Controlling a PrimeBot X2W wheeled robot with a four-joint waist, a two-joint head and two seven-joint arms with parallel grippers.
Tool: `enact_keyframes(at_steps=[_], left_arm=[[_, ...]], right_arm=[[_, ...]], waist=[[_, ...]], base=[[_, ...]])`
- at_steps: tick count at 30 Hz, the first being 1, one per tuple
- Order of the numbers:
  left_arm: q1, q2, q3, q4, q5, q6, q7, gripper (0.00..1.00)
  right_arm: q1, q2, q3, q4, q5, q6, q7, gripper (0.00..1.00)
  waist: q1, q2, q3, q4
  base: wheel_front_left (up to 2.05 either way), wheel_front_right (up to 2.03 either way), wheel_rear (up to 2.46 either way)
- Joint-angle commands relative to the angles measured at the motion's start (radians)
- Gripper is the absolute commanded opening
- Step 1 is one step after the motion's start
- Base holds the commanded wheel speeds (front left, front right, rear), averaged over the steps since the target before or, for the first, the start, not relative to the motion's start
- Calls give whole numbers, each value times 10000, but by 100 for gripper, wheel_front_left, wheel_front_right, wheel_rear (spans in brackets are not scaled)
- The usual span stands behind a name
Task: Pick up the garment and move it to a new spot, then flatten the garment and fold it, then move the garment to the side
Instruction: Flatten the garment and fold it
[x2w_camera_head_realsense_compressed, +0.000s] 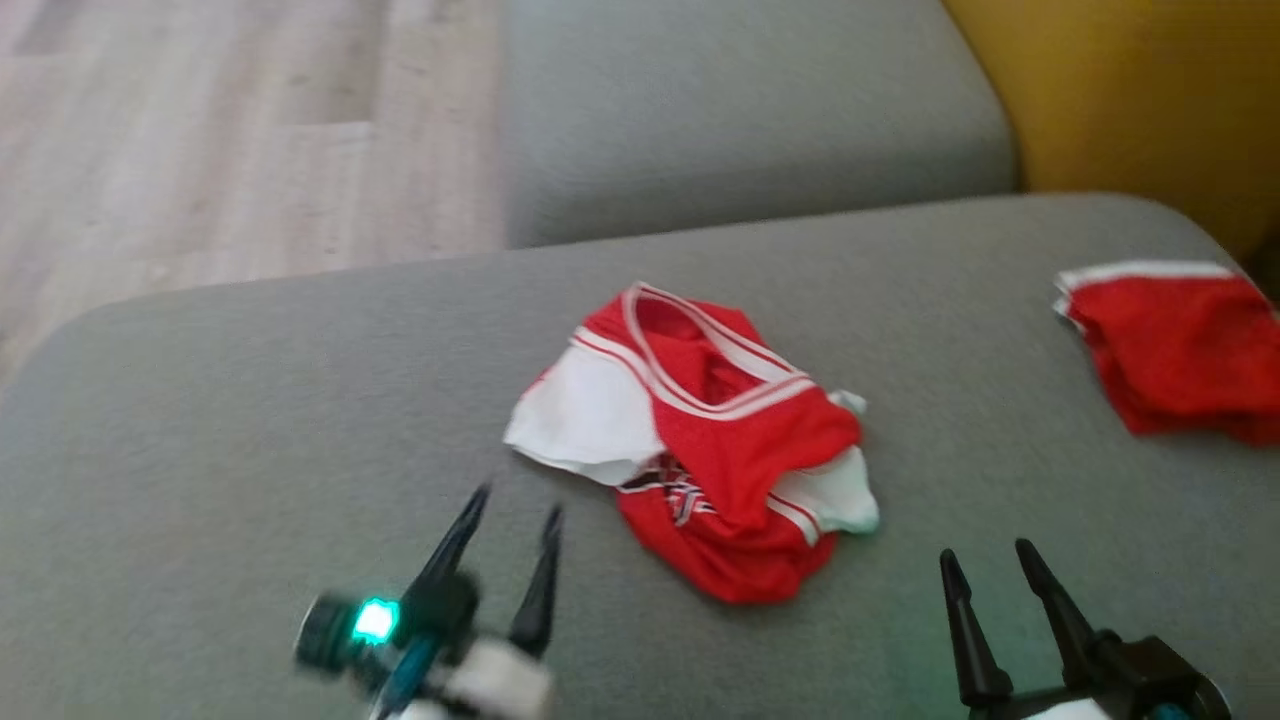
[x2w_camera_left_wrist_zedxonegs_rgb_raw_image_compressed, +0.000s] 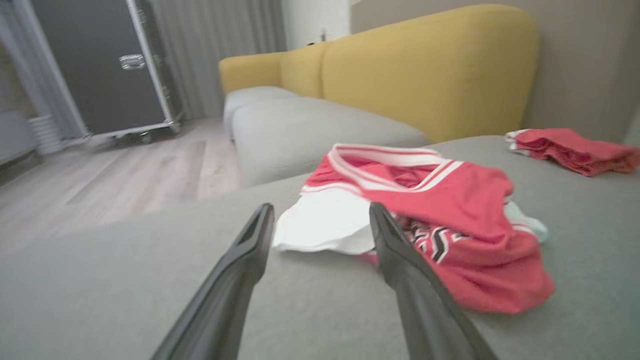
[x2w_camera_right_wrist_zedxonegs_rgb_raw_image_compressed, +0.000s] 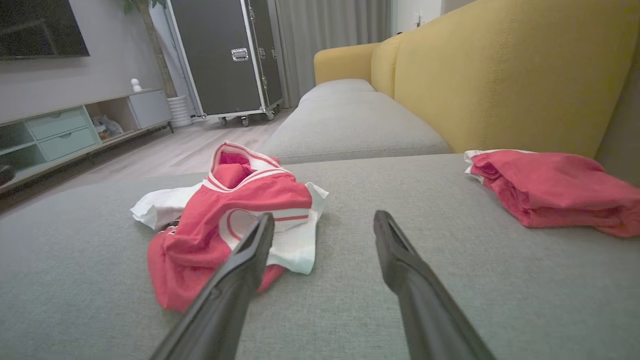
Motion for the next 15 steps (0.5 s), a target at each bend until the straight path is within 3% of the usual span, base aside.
enact_keyframes(at_steps=[1, 9, 15], left_arm=[[-852, -94, 133, -175, 148, -35, 92, 100], [-3466, -245, -1737, 822, 383, -509, 1389, 100], [-5204, -251, -3134, 1539, 594, -38, 2210, 100]], right_arm=[[-650, -275, 257, -374, -93, -7, -38, 100], [-1190, -474, 273, -672, 13, -7, -38, 100], [-1828, -379, 373, -623, 189, -7, -38, 100]], waist=[[-1, 0, 534, -670], [-1, 0, 2014, -2068], [-1, 0, 3020, -2985]], base=[[0, 0, 0], [0, 0, 0], [0, 0, 0]])
